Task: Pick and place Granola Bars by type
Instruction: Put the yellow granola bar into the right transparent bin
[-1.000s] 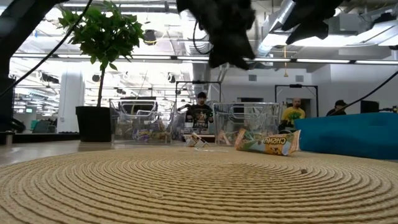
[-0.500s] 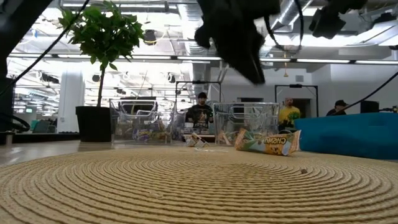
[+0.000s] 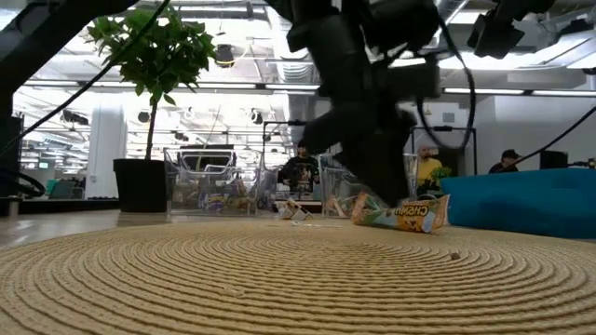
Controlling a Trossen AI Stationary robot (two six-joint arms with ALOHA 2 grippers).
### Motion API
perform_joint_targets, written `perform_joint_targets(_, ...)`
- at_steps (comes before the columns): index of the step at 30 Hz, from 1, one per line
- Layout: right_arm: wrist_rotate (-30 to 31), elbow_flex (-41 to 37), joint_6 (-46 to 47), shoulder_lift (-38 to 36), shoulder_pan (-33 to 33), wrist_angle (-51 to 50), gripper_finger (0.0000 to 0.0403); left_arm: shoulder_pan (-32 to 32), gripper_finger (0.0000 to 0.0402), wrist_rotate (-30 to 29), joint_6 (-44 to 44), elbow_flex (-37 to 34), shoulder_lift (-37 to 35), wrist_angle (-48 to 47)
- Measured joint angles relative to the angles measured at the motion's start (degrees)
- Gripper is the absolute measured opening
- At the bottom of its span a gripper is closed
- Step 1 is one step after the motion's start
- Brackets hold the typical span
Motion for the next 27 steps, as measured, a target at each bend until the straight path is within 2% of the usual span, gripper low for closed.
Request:
perform_joint_targets(10, 0.1, 0.26, 0.9, -0.03, -0.13, -0.26, 0.0223, -0.04, 0.0185, -2.26, 1.54, -0.36, 1.53, 2.98)
perform_joint_targets(13, 0.15, 0.26, 0.9, -0.04, -0.17, -0.26, 0.0223, 0.13, 0.0174, -2.64, 0.8, -0.37, 1.53, 2.91)
perform_joint_targets(16, 0.2, 0.26, 0.9, -0.04, -0.17, -0.26, 0.0223, 0.14, 0.0141, -1.5, -1.06, -0.39, 1.53, 2.41)
perform_joint_targets(23, 1.27, 0.26, 0.94, -0.04, -0.17, -0.28, 0.0223, 0.16, 0.0024, 1.42, -4.65, -0.39, 1.51, 2.49)
perform_joint_targets(27, 1.27, 0.26, 0.92, -0.04, -0.17, -0.28, 0.0223, 0.14, 0.0009, 1.16, -7.76, -0.39, 1.49, 2.59)
